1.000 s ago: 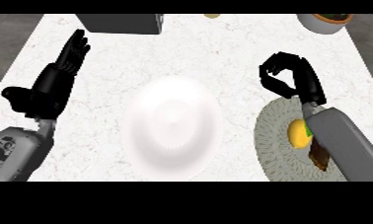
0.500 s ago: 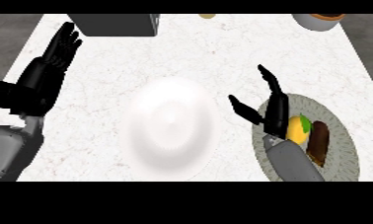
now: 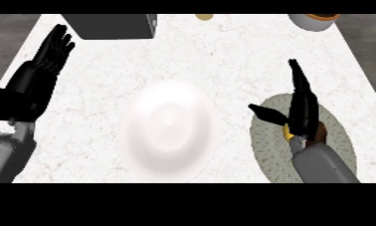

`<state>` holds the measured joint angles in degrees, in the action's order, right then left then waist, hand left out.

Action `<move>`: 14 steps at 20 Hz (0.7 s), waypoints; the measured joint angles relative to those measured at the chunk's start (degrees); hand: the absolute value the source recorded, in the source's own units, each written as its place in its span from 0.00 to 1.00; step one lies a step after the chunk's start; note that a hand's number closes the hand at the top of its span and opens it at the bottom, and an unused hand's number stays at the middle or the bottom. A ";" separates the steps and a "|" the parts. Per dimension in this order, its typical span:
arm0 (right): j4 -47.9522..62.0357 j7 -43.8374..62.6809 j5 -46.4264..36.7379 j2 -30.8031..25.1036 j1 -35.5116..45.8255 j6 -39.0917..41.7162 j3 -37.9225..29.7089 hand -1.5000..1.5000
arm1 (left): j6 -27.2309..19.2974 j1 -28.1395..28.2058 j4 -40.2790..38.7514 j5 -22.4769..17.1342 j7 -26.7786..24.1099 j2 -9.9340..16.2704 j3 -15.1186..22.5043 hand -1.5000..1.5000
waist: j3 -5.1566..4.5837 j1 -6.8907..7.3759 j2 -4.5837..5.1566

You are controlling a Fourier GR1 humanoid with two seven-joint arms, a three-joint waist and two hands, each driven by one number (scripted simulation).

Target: Pick the lemon from the placemat and place it in the plate

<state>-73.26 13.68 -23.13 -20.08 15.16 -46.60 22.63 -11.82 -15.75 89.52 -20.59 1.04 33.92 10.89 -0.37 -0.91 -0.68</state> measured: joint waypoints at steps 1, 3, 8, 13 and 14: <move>0.22 3.57 -1.09 -1.41 0.55 2.11 0.18 0.00 | -0.18 0.05 0.04 0.21 -0.02 -0.15 0.08 0.50 | -0.05 -0.05 -0.01; 0.18 10.29 -2.72 -4.13 0.68 6.92 1.01 0.00 | -0.07 0.23 0.28 0.11 0.21 0.18 -0.28 0.50 | -0.15 -0.18 -0.16; -2.36 27.26 -3.43 -8.81 3.70 22.52 3.71 0.00 | -0.54 0.21 0.18 0.79 0.20 -0.80 0.32 0.50 | -0.19 -0.23 -0.10; -8.45 42.56 -0.58 -10.18 6.24 36.80 5.70 0.00 | -0.45 0.60 0.56 1.38 0.01 -1.27 0.30 0.50 | 0.03 0.14 0.07; -9.49 45.01 -0.09 -9.87 7.07 38.82 5.92 0.00 | -0.17 0.51 0.06 1.50 -0.22 -1.39 0.21 0.50 | 0.07 0.22 0.16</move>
<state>-82.75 58.68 -23.22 -29.96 22.23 -7.78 28.54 -11.99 -15.24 89.58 -19.09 0.82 32.53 11.10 -0.29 -0.69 -0.52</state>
